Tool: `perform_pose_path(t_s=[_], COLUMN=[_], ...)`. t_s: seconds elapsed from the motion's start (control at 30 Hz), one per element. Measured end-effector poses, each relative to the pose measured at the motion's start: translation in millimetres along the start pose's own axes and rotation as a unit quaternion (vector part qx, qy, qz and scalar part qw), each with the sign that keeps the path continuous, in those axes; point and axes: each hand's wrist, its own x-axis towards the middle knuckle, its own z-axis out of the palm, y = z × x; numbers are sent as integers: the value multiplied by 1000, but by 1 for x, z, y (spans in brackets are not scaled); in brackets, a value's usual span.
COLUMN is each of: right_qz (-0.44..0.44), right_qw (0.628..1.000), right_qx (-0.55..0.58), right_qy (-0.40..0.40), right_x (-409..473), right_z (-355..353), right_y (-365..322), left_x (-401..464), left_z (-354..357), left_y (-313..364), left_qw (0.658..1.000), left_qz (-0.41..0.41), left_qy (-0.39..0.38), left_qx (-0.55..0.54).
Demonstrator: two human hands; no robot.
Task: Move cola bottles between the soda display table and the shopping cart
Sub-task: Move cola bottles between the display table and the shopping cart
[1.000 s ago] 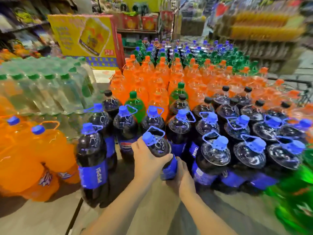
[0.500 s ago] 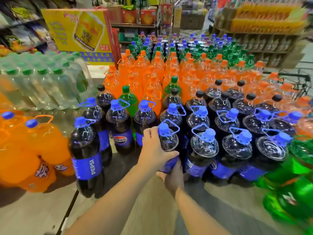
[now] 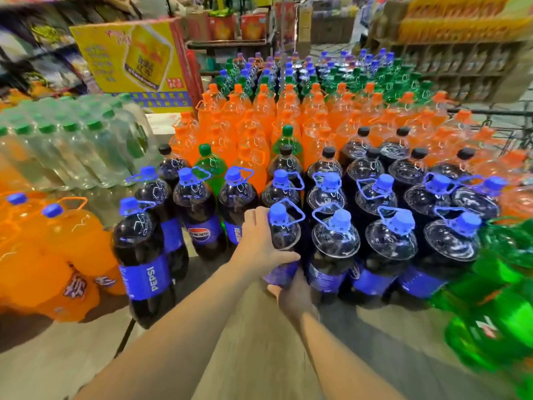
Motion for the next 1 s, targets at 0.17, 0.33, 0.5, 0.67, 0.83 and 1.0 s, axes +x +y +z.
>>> perform_pose_path(t_s=[0.17, 0.33, 0.5, 0.67, 0.83, 1.0], right_qz=[34, -11, 9, 50, 100, 140], right_qw=[996, 979, 959, 944, 940, 920], right_qx=[-81, -197, -275, -302, -274, -291], right_qy=[5, 45, 66, 121, 179, 222], right_x=[-27, -48, -83, -120, -167, -215], right_z=[-23, -49, -81, -113, -148, -183], right_y=[-26, -26, -29, -25, -19, -6], left_x=[1, -1, -5, -11, -23, -46], left_z=[-3, -17, -35, -56, -69, -56], left_y=[-2, 3, 10, 9, 33, 73], left_qw=[1000, 998, 988, 976, 942, 910], left_qz=[10, 13, 36, 98, 218, 300], left_qy=[-7, -60, -124, -118, -65, -68], left_qx=[12, 33, 85, 153, 246, 279])
